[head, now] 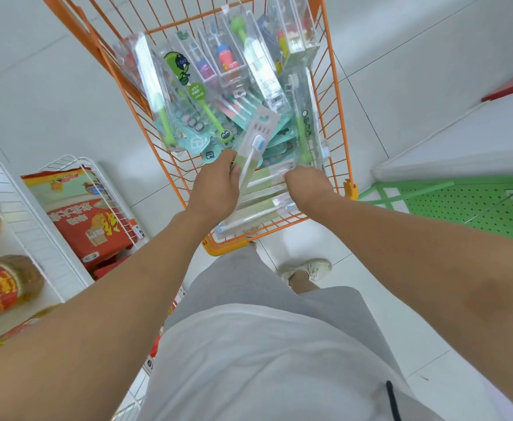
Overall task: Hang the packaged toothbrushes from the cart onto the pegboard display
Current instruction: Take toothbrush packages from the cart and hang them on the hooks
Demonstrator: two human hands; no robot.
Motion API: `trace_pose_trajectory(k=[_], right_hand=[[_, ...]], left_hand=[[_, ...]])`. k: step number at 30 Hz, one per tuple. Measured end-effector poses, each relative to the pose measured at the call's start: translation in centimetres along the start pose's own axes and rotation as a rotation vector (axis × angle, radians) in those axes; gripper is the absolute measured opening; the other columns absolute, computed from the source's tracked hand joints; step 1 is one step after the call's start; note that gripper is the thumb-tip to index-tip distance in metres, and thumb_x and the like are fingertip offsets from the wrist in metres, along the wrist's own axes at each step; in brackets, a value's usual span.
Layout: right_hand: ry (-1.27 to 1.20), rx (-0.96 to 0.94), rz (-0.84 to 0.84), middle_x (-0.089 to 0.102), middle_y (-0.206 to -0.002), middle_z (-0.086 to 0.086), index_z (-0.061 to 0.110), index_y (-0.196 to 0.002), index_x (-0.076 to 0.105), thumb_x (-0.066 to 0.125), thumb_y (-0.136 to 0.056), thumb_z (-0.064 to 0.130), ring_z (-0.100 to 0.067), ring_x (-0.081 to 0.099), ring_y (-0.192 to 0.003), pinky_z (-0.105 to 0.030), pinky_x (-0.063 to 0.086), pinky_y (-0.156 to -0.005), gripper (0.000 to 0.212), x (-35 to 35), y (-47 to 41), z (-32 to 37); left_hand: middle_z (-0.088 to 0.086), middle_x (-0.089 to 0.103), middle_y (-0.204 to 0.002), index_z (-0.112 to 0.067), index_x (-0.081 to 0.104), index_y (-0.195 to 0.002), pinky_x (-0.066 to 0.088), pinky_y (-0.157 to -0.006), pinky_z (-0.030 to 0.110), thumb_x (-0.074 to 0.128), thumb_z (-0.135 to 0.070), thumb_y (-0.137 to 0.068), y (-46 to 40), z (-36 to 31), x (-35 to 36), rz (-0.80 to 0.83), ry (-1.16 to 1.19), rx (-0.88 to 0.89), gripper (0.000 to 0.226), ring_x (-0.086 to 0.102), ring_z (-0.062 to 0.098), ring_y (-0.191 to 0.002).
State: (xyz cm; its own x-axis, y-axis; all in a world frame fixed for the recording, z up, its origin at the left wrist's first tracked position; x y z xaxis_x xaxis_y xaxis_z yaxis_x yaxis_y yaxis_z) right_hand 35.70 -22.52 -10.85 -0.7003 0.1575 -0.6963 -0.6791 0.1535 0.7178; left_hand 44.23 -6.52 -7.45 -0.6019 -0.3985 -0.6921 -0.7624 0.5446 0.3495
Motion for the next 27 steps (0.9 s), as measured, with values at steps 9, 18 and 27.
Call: trace_pose_trajectory(k=[9,18,27], right_hand=[[0.104,-0.068,-0.306,0.033,-0.066,0.001,0.015,-0.078,0.044,0.056,-0.08,-0.005,-0.026,0.043,-0.077,-0.029,0.03,-0.06,0.023,-10.3,8.3,1.5],[-1.33,0.176,-0.544,0.065,-0.079,-0.009,0.015,-0.075,0.075,0.094,-0.067,0.019,-0.02,0.061,-0.079,-0.023,0.052,-0.08,0.021,-10.7,21.5,-15.1],[-1.759,0.637,-1.076,0.063,-0.071,0.0,0.017,-0.084,0.069,0.097,-0.058,0.016,-0.016,0.061,-0.061,-0.03,0.049,-0.058,0.038,-1.1,32.6,-25.6]], left_hand=[[-0.005,0.051,-0.072,-0.011,0.057,-0.111,0.031,-0.06,0.033,0.045,-0.017,-0.104,-0.7,-3.8,-1.1,0.072,0.0,0.172,0.015,0.049,0.022,-0.068],[-0.003,0.056,-0.068,-0.009,0.06,-0.093,0.037,-0.059,0.026,0.055,-0.014,-0.099,0.3,-17.0,2.5,0.462,0.355,0.202,0.009,0.044,0.011,-0.059],[0.002,0.072,-0.078,-0.014,0.062,-0.101,0.05,-0.059,0.026,0.087,-0.039,-0.073,7.5,-31.9,11.2,0.894,0.386,0.129,0.045,0.063,0.016,-0.06]])
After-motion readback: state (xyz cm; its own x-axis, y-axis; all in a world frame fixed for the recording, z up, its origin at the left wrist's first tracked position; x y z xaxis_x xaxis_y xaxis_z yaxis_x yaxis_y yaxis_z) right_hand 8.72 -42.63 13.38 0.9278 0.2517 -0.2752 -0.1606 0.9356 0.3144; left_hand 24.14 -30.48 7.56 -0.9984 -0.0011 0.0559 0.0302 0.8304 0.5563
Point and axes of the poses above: each hand's wrist, its own y-axis away from the middle knuckle, its own x-axis out of the palm, z = x × y, the point moved 5 cm from there along -y, towards the middle knuckle
